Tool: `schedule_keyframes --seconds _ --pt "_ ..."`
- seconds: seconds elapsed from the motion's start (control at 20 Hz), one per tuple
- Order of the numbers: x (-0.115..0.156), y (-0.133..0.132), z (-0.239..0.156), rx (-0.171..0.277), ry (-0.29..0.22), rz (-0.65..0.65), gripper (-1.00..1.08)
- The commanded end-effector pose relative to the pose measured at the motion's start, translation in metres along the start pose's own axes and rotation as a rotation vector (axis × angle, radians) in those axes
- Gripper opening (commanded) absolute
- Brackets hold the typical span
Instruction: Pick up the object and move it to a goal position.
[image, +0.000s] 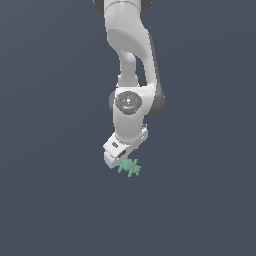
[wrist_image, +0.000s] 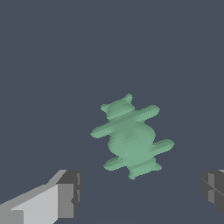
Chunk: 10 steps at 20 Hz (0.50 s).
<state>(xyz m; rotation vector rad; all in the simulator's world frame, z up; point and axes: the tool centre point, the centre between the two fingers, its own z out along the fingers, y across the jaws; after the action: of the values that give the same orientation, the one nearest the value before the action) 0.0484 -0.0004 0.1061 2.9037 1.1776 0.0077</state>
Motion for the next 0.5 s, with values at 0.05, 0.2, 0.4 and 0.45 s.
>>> schedule_keyframes --seconds 0.05,0.2,0.4,0.45 --pt "0.003 0.002 0.01 0.002 -0.001 -0.102 1.0" --pt "0.005 0.003 0.018 0.004 -0.002 -0.183 1.0" --pt "0.007 0.005 0.026 0.006 -0.001 -0.27 1.0" --pt "0.007 0.005 0.028 0.007 -0.001 -0.288 1.0"
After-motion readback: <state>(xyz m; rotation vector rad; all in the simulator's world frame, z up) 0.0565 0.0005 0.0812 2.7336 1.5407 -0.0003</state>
